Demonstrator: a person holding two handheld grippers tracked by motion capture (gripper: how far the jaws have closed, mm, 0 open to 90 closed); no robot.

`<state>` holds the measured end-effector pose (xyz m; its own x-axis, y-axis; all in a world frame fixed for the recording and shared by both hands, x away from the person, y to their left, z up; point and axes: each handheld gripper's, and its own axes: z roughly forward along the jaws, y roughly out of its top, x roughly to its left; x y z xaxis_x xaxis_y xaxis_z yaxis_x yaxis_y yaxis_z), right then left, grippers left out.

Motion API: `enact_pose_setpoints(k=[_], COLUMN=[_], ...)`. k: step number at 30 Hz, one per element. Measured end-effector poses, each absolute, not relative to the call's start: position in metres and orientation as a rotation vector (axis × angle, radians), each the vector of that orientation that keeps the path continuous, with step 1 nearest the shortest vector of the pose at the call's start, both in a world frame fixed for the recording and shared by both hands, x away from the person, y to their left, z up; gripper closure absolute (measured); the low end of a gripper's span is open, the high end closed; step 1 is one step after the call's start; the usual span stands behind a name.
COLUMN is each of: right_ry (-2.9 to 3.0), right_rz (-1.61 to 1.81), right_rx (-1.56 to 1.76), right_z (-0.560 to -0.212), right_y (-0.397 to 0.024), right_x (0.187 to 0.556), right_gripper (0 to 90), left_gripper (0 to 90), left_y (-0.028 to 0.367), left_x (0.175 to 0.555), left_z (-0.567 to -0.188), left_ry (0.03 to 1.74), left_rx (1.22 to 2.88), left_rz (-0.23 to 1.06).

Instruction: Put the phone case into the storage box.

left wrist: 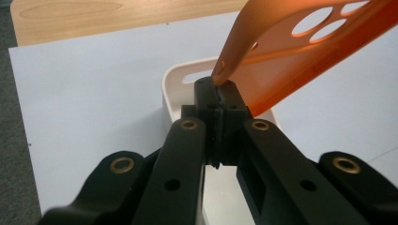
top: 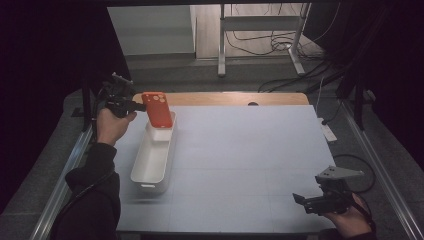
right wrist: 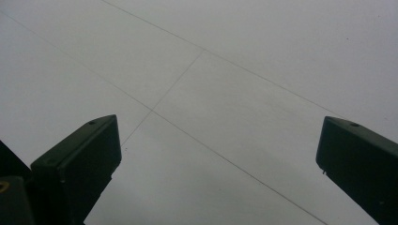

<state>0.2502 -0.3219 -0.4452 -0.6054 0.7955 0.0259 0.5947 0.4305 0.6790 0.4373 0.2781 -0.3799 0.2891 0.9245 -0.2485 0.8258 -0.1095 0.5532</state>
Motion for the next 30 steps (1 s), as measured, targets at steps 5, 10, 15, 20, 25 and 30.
enact_pose_setpoints(k=[5, 10, 15, 20, 25, 30], right_ry=[2.392, 2.392, 2.394, 2.395, 2.396, 2.397], right_rz=[0.948, 0.947, 0.945, 0.944, 0.942, 0.942], right_rx=[1.198, 1.198, 1.198, 1.198, 1.198, 1.198], right_z=[-0.445, -0.445, -0.445, -0.445, -0.446, -0.446], right_y=[-0.322, -0.321, -0.321, -0.321, -0.321, -0.321], right_x=[0.25, 0.25, 0.25, 0.25, 0.25, 0.25], right_gripper=[0.2, 0.2, 0.2, 0.3, 0.3, 0.3], left_gripper=[89.2, 89.3, 89.2, 89.2, 89.2, 89.2], left_y=[0.279, 0.277, 0.275, 0.275, 0.274, 0.272], left_x=[0.44, 0.442, 0.444, 0.446, 0.447, 0.45], left_z=[-0.389, -0.398, -0.405, -0.413, -0.418, -0.423], left_ry=[1.573, 1.582, 1.592, 1.609, 1.615, 1.629], left_rx=[1.953, 1.957, 1.966, 1.968, 1.975, 1.981], left_rz=[0.193, 0.185, 0.176, 0.166, 0.162, 0.159])
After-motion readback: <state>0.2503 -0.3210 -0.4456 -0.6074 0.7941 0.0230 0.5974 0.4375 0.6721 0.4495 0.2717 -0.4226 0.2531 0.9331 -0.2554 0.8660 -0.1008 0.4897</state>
